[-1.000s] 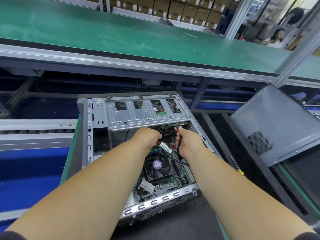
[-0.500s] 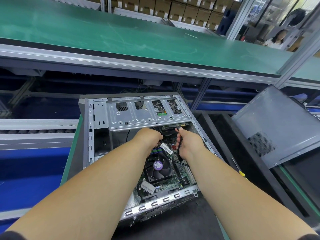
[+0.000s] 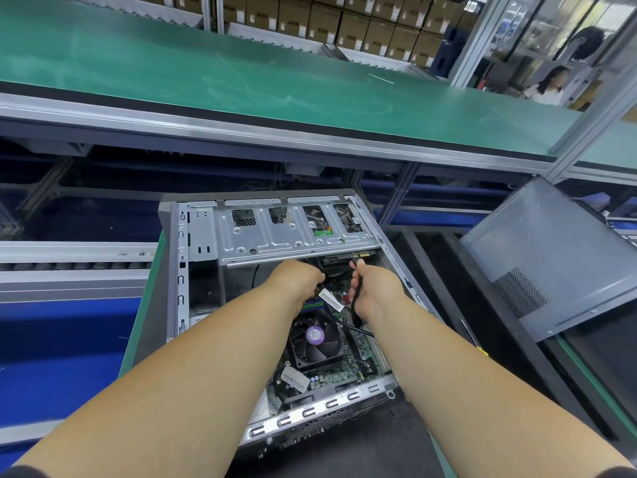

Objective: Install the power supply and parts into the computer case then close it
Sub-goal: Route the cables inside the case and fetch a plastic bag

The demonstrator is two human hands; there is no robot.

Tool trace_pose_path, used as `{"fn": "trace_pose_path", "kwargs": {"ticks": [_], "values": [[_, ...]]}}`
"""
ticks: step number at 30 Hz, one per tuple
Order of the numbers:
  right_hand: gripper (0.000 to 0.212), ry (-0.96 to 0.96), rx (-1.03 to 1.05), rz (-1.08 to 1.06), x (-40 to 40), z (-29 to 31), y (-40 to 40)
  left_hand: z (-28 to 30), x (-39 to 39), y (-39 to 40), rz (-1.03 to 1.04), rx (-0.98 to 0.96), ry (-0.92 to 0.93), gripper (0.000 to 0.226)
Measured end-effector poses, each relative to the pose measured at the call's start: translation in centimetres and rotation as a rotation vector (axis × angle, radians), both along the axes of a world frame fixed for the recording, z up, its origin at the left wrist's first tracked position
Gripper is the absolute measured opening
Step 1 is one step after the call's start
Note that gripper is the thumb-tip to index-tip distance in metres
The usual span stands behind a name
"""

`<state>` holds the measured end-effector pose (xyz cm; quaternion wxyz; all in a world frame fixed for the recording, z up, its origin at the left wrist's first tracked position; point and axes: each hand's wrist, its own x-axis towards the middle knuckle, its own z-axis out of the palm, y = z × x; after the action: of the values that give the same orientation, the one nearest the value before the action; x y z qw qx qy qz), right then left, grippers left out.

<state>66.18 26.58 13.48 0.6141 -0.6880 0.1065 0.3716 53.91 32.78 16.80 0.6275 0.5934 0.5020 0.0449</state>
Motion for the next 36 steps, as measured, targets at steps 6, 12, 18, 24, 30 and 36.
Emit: {"fn": "trace_pose_path", "kwargs": {"ticks": [6,12,18,24,30,36], "values": [[0.030,-0.008,0.053,-0.038,0.0,-0.8,-0.2,0.0,-0.1,0.0,-0.010,0.021,0.017,0.024],[0.027,-0.010,0.109,-0.055,0.1,-0.7,-0.8,-0.1,0.1,0.1,-0.010,0.014,0.018,0.019],[0.028,0.009,0.086,-0.050,0.0,-0.4,-0.8,-0.5,0.2,0.1,0.008,0.007,0.007,0.022],[0.031,0.029,0.044,-0.043,-0.3,0.3,-0.4,-0.8,0.2,0.2,0.022,0.009,-0.005,0.018],[0.035,0.059,0.043,-0.011,-0.4,1.2,-0.6,-0.5,0.0,0.0,-0.024,0.011,-0.045,0.009],[0.022,-0.132,-0.071,0.278,-1.1,1.8,-2.0,0.5,-0.8,-0.9,-0.211,-0.033,-0.253,0.009]]}}
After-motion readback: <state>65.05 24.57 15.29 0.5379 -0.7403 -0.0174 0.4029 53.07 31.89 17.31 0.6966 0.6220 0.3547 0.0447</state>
